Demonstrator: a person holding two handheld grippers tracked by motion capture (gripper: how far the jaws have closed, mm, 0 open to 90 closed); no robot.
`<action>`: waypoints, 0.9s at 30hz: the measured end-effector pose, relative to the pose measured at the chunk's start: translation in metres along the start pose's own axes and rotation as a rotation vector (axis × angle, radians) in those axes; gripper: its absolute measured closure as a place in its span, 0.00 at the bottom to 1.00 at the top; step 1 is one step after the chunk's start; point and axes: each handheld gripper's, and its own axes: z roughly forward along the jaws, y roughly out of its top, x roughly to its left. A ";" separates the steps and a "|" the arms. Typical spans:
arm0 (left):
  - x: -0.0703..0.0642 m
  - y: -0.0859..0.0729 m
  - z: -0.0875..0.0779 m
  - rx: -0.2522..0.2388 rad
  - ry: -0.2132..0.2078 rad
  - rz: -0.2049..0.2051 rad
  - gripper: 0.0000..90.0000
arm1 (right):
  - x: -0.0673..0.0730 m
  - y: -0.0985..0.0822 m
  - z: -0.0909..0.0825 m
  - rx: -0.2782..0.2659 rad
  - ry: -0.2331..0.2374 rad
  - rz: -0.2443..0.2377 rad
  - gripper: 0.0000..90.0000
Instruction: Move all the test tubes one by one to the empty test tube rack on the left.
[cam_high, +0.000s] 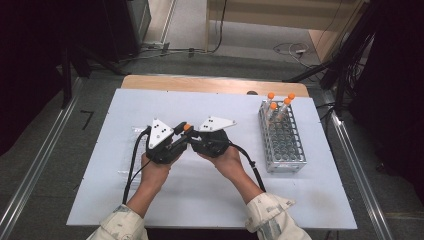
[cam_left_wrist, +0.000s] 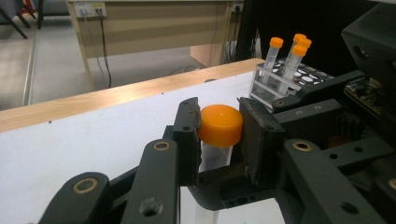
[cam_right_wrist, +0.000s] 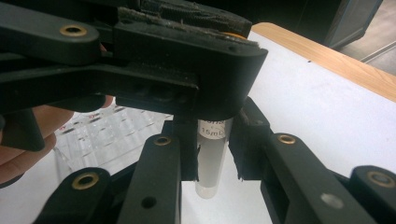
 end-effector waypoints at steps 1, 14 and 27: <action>0.001 0.000 0.000 0.002 -0.004 -0.001 0.77 | 0.000 0.000 0.000 0.002 0.000 0.000 0.80; 0.022 0.006 -0.012 -0.022 0.028 -0.062 0.78 | -0.003 -0.003 0.000 0.019 -0.016 0.032 0.30; 0.062 0.015 -0.031 -0.064 0.135 -0.092 0.78 | -0.005 -0.004 -0.002 0.007 -0.061 0.047 0.23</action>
